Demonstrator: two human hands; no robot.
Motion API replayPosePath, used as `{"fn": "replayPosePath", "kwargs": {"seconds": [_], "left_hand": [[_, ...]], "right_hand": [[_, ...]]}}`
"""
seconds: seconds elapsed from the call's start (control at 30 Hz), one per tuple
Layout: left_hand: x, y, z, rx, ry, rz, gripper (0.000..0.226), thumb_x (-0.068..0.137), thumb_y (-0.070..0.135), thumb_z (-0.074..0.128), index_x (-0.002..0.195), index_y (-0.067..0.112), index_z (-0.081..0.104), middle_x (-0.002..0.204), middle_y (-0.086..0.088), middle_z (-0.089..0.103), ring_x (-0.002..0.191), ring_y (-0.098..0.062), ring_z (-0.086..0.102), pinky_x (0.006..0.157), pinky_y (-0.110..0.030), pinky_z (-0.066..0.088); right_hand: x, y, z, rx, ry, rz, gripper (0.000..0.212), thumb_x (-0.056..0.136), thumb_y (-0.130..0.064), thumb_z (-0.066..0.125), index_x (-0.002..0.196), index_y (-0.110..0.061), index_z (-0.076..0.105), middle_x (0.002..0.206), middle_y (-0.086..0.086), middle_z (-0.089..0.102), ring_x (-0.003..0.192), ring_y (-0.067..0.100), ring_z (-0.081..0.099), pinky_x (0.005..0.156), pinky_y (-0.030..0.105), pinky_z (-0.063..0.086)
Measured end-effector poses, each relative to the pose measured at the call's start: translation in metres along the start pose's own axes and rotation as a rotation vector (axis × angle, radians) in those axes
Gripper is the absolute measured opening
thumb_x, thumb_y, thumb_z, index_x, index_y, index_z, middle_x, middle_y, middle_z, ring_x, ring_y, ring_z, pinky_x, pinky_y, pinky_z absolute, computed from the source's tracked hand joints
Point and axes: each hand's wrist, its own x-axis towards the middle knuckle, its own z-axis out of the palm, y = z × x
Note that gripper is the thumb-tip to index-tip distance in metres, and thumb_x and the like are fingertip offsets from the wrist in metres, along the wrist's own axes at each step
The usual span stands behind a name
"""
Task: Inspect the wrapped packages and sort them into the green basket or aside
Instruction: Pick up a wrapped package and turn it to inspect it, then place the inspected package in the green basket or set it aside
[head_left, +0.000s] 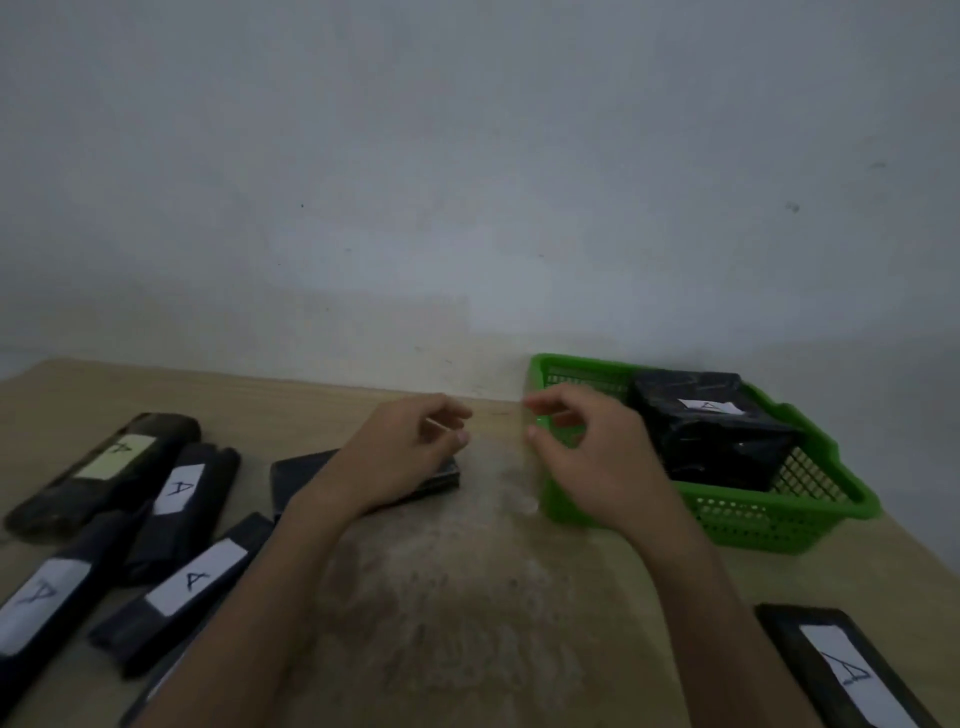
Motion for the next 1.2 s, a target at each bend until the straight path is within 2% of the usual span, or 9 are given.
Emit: {"fn": "replayPosePath", "kwargs": {"seconds": [0.13, 0.23, 0.33, 0.43, 0.6, 0.73, 0.87, 1.07, 1.2], "left_hand": [[-0.005, -0.052, -0.019, 0.146, 0.058, -0.123, 0.035, 0.082, 0.03, 0.068, 0.116, 0.021, 0.061, 0.117, 0.001, 0.062, 0.107, -0.014, 0.057, 0.086, -0.022, 0.041], [-0.007, -0.086, -0.023, 0.353, -0.099, -0.195, 0.076, 0.07, 0.048, 0.075, 0.135, 0.026, 0.043, 0.138, -0.001, 0.047, 0.126, -0.021, 0.04, 0.102, -0.031, 0.034], [-0.005, -0.107, -0.02, 0.527, -0.309, -0.31, 0.103, 0.068, 0.055, 0.072, 0.149, 0.028, 0.014, 0.153, -0.005, 0.024, 0.139, -0.028, 0.02, 0.113, -0.04, 0.02], [-0.005, -0.118, -0.014, 0.61, -0.376, -0.334, 0.101, 0.074, 0.052, 0.067, 0.149, 0.027, 0.004, 0.151, -0.007, 0.023, 0.138, -0.031, 0.02, 0.113, -0.044, 0.016], [-0.005, -0.116, -0.016, 0.663, -0.2, -0.3, 0.1, 0.068, 0.052, 0.068, 0.147, 0.026, 0.012, 0.135, -0.008, 0.039, 0.123, -0.03, 0.037, 0.102, -0.043, 0.033], [0.0, -0.101, -0.026, 0.276, 0.045, -0.305, 0.097, 0.066, 0.05, 0.073, 0.144, 0.025, 0.021, 0.126, -0.008, 0.045, 0.116, -0.03, 0.045, 0.095, -0.046, 0.044], [0.003, -0.071, -0.031, -0.225, 0.233, -0.365, 0.088, 0.068, 0.044, 0.078, 0.136, 0.018, 0.029, 0.118, 0.006, 0.046, 0.107, -0.017, 0.054, 0.089, -0.032, 0.047], [0.01, -0.045, -0.021, -0.688, 0.252, -0.597, 0.078, 0.061, 0.056, 0.077, 0.116, 0.016, 0.039, 0.108, 0.0, 0.059, 0.093, -0.015, 0.06, 0.083, -0.042, 0.053], [0.011, -0.038, -0.019, -0.781, 0.198, -0.581, 0.1, 0.039, 0.069, 0.077, 0.117, 0.011, 0.054, 0.109, -0.004, 0.067, 0.094, -0.02, 0.066, 0.064, -0.036, 0.056]], "right_hand": [[0.015, -0.005, 0.049, 0.032, -0.106, 0.085, 0.017, 0.085, -0.019, 0.065, 0.101, -0.027, 0.063, 0.103, -0.005, 0.062, 0.089, 0.008, 0.055, 0.077, 0.016, 0.044], [0.021, -0.003, 0.076, 0.002, -0.184, 0.162, 0.022, 0.088, -0.021, 0.061, 0.109, -0.025, 0.061, 0.109, -0.005, 0.058, 0.097, 0.009, 0.052, 0.09, 0.028, 0.046], [0.024, 0.003, 0.091, -0.016, -0.243, 0.171, 0.023, 0.087, -0.021, 0.061, 0.11, -0.023, 0.061, 0.11, -0.003, 0.058, 0.097, 0.012, 0.054, 0.087, 0.027, 0.045], [0.024, 0.012, 0.098, -0.07, -0.293, 0.157, 0.023, 0.086, -0.022, 0.063, 0.11, -0.022, 0.062, 0.11, -0.002, 0.058, 0.095, 0.012, 0.054, 0.081, 0.024, 0.043], [0.021, 0.019, 0.098, -0.114, -0.305, 0.141, 0.023, 0.087, -0.023, 0.062, 0.11, -0.023, 0.061, 0.111, -0.001, 0.058, 0.096, 0.013, 0.055, 0.086, 0.03, 0.047], [0.018, 0.015, 0.096, -0.082, -0.293, 0.126, 0.035, 0.087, -0.024, 0.062, 0.122, -0.023, 0.055, 0.117, -0.002, 0.057, 0.097, 0.01, 0.054, 0.087, 0.029, 0.047], [0.018, 0.0, 0.092, 0.038, -0.267, 0.104, 0.06, 0.083, -0.035, 0.068, 0.135, -0.03, 0.04, 0.119, -0.007, 0.054, 0.098, 0.008, 0.055, 0.082, 0.027, 0.049], [0.01, -0.025, 0.099, 0.209, -0.226, 0.032, 0.1, 0.066, -0.048, 0.079, 0.145, -0.03, 0.021, 0.128, -0.013, 0.04, 0.111, 0.007, 0.049, 0.087, 0.024, 0.046], [0.009, -0.027, 0.109, 0.272, -0.092, -0.065, 0.06, 0.072, -0.027, 0.077, 0.124, -0.028, 0.047, 0.107, -0.01, 0.06, 0.092, -0.002, 0.058, 0.075, 0.013, 0.049]]}}
